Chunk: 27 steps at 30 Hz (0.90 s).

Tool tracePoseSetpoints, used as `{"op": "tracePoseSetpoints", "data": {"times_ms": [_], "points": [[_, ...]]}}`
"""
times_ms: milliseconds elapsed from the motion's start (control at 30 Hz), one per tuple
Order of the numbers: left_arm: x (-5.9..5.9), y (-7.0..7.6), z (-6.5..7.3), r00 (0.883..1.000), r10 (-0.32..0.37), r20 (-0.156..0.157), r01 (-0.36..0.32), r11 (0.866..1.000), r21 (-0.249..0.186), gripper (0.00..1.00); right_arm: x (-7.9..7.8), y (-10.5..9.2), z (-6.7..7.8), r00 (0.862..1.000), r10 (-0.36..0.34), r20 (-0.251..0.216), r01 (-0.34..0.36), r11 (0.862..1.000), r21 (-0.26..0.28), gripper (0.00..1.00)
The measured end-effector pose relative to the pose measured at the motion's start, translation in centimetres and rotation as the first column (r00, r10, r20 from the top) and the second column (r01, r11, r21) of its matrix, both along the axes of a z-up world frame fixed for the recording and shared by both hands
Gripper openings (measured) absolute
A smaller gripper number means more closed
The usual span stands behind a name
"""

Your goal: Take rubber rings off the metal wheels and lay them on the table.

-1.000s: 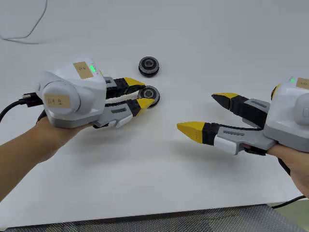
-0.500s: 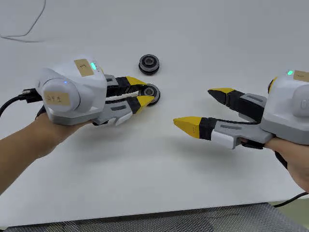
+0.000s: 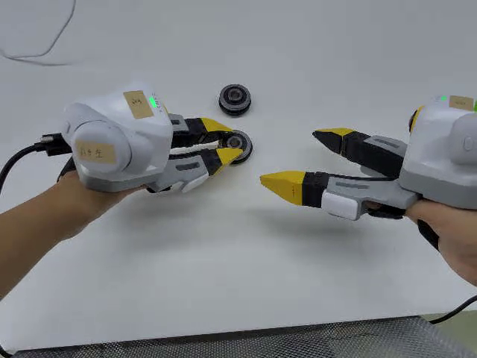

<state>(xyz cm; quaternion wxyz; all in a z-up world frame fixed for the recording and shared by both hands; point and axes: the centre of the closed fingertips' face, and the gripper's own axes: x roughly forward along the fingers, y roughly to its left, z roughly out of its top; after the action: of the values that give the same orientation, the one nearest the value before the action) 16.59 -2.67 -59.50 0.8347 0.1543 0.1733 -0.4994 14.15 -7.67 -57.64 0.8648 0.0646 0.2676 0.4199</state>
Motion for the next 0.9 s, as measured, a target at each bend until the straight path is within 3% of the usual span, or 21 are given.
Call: {"op": "tracePoseSetpoints", "data": {"times_ms": [233,367,467,567,900], "points": [[-0.1,0.1,-0.2,1.000,0.000,-0.028,0.000,1.000,-0.003,0.18,0.0,0.1,0.0,1.000,0.004,-0.003,-0.004,1.000,0.003,0.71],[-0.4,-0.2,-0.3,0.999,-0.032,-0.013,0.032,0.999,0.019,0.16,0.1,0.1,0.0,1.000,0.002,-0.001,-0.002,1.000,0.004,0.71],[-0.1,-0.1,-0.3,0.999,-0.023,-0.036,0.023,1.000,0.012,0.16,0.3,0.2,0.1,1.000,-0.002,-0.001,0.002,1.000,0.010,0.71],[-0.2,-0.1,-0.4,0.999,-0.032,-0.032,0.033,0.999,0.018,0.16,0.4,0.3,0.1,1.000,-0.002,-0.002,0.002,1.000,0.015,0.71],[0.3,0.0,-0.7,0.998,-0.055,-0.030,0.057,0.997,0.054,0.14,0.9,2.4,0.0,0.998,0.051,-0.047,-0.047,0.996,0.080,0.71]]}}
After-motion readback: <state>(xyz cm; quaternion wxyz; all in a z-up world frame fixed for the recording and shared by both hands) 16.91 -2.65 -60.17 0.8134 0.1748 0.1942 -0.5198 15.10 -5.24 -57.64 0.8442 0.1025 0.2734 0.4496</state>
